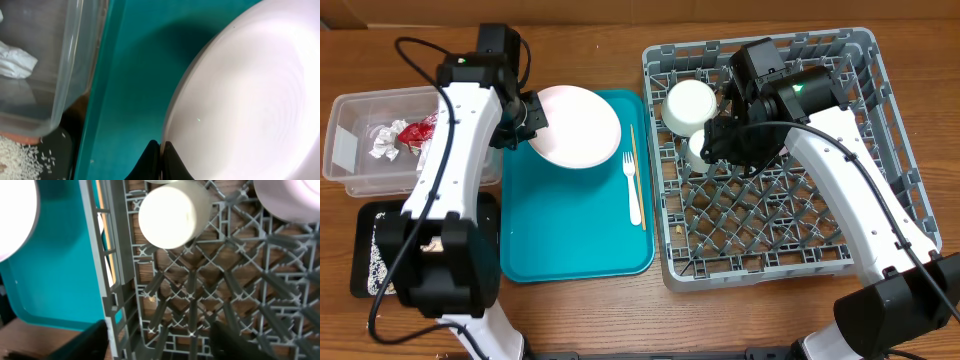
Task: Sort waste into correct bins and load items into the dishwasher
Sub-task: 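Grasp the white plate's left rim with the left gripper and lift, then pass the white plate from the left gripper to the right gripper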
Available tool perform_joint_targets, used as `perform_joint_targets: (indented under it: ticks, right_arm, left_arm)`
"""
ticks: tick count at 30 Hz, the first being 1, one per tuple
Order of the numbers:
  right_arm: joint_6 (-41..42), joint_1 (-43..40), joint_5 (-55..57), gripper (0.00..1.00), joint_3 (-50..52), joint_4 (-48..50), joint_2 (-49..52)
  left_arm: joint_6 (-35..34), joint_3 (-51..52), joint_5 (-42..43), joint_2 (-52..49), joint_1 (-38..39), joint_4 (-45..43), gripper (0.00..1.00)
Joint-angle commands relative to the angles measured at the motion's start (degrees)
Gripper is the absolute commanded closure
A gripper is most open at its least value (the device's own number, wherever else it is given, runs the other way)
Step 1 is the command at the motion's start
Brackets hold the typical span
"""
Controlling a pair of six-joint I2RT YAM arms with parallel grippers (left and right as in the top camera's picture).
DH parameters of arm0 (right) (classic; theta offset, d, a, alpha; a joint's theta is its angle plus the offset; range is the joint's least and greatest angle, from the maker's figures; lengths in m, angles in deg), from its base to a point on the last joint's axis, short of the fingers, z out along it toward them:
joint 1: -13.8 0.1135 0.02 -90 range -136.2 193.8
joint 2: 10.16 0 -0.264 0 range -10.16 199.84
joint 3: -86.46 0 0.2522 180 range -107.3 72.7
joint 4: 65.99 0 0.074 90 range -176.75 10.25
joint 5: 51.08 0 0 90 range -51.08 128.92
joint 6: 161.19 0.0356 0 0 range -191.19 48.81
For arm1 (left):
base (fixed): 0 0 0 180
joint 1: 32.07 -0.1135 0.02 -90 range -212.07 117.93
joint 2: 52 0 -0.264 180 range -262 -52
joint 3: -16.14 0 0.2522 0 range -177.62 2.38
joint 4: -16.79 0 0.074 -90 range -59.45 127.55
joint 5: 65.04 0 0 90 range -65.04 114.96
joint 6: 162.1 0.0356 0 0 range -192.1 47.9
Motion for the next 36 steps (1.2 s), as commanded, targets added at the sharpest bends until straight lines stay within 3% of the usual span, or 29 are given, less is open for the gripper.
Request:
perform_joint_targets:
  ticks: [1,7,13,16,33,36]
  right_arm:
    - [-1.46,-0.04,-2.89,0.28,-0.42,1.01,-0.46]
    - [-6.23,-0.04,-14.03,0.24,-0.42,4.07,-0.46]
    - [-6.21,-0.04,-14.84,0.25,-0.42,6.01,-0.44]
    - [-6.19,-0.04,-14.82,0.32,-0.42,6.10,-0.44]
    - [-6.12,-0.04,-11.39,0.38,1.16,5.97,-0.44]
    - [-6.14,-0.04,-11.39,0.47,2.14,6.78,-0.44]
  left_arm:
    - [1.90,-2.12,7.85,6.23,0.37,3.54,0.96]
    - [2.45,-2.12,9.22,9.57,3.54,8.50,0.96]
    - [3.89,-2.12,9.86,9.77,10.51,10.01,0.96]
    - [3.87,-2.12,9.86,9.77,13.07,9.18,0.96]
    - [4.33,-2.14,15.91,9.77,15.26,5.81,0.96]
    - [4.33,-2.14,15.89,9.77,15.26,5.77,0.96]
